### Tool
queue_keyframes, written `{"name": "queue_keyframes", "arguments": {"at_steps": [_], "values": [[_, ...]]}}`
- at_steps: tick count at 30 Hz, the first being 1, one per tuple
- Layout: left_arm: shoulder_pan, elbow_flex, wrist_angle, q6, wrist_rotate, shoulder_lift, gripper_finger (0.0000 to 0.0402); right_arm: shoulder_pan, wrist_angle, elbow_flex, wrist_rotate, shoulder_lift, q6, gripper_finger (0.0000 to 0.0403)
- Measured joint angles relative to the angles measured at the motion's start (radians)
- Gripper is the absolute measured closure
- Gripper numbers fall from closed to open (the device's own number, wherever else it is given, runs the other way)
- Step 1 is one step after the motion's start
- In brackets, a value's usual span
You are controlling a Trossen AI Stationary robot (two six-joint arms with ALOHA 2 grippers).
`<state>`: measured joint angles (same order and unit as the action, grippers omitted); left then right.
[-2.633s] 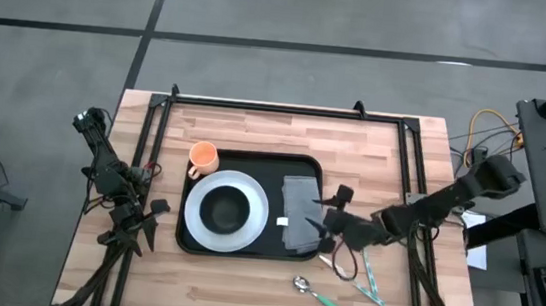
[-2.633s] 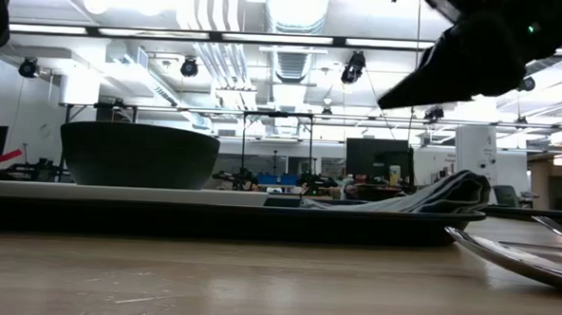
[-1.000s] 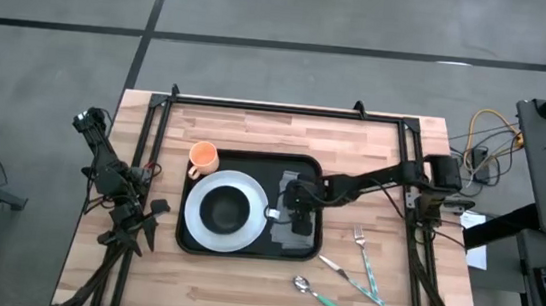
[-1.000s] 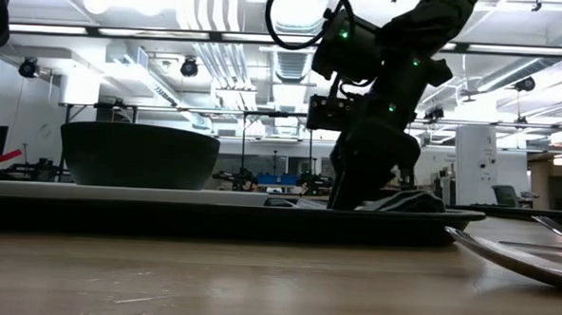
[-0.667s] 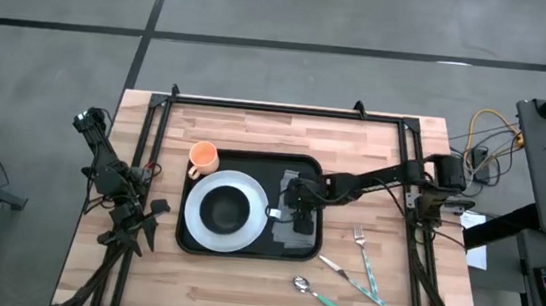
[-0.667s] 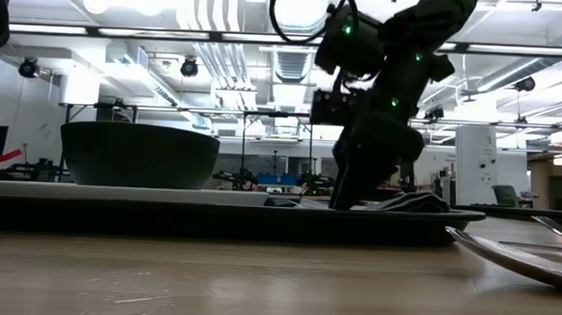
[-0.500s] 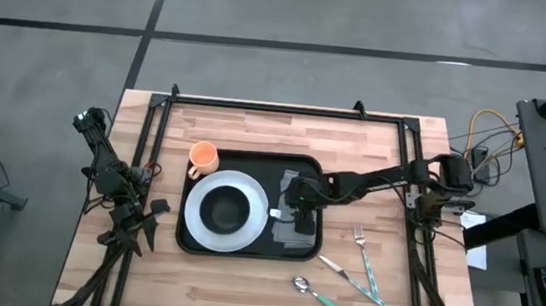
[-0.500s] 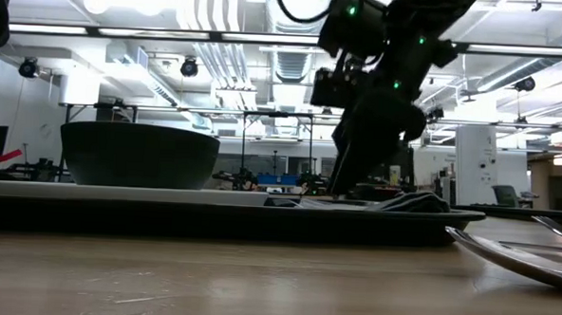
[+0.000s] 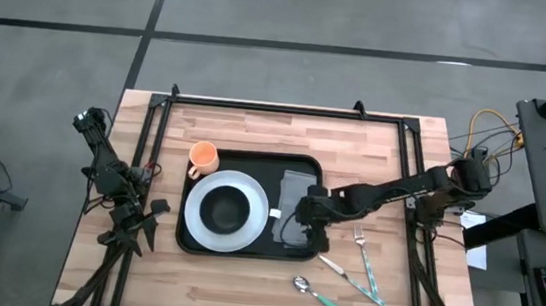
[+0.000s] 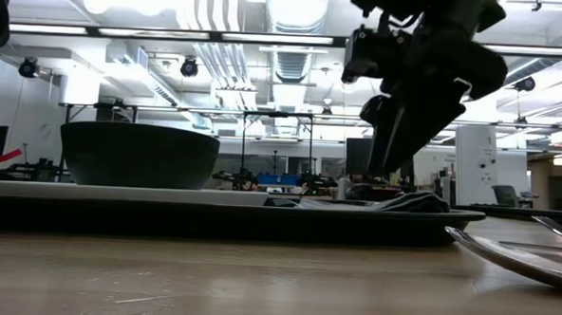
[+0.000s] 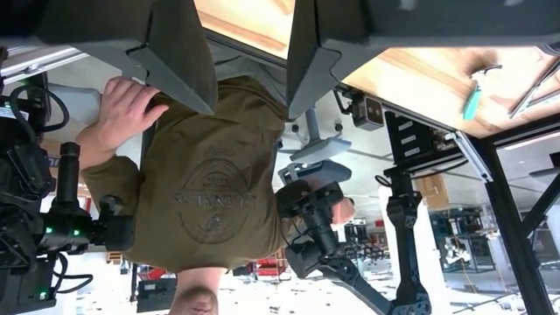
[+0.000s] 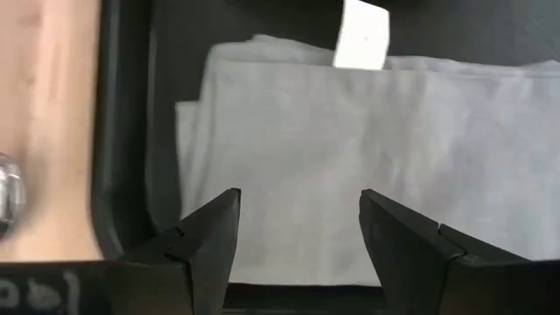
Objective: Set up tray
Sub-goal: Put the blue fork on the gray napkin
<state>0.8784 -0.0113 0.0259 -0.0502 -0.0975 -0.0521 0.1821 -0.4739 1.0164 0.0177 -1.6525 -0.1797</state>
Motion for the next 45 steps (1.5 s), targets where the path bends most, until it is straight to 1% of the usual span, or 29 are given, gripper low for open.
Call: {"name": "queue_keyframes", "arguments": {"at_steps": [6, 12, 17, 23, 28, 32, 38, 45], "values": [[0.0, 0.0, 0.0, 0.0, 0.0, 0.0, 0.0281, 0.041, -0.042, 0.0, 0.0, 0.01, -0.067, 0.0182], [0.0, 0.0, 0.0, 0.0, 0.0, 0.0, 0.0281, 0.071, -0.101, 0.0, 0.0, 0.014, -0.169, 0.0182], [0.0, 0.0, 0.0, 0.0, 0.0, 0.0, 0.0281, 0.101, -0.114, 0.0, 0.004, 0.015, -0.262, 0.0183], [0.0, 0.0, 0.0, 0.0, 0.0, 0.0, 0.0281, 0.136, -0.157, 0.0, 0.006, 0.016, -0.277, 0.0183], [0.0, 0.0, 0.0, 0.0, 0.0, 0.0, 0.0281, 0.149, -0.141, 0.0, 0.004, 0.017, -0.294, 0.0183], [0.0, 0.0, 0.0, 0.0, 0.0, 0.0, 0.0281, 0.147, -0.14, 0.004, 0.004, 0.017, -0.456, 0.0183], [0.0, 0.0, 0.0, 0.0, 0.0, 0.0, 0.0281, 0.158, -0.202, 0.004, 0.003, 0.019, -0.932, 0.0184], [0.0, 0.0, 0.0, 0.0, 0.0, 0.0, 0.0281, 0.248, -0.309, -0.003, 0.011, 0.02, -1.325, 0.0184]]}}
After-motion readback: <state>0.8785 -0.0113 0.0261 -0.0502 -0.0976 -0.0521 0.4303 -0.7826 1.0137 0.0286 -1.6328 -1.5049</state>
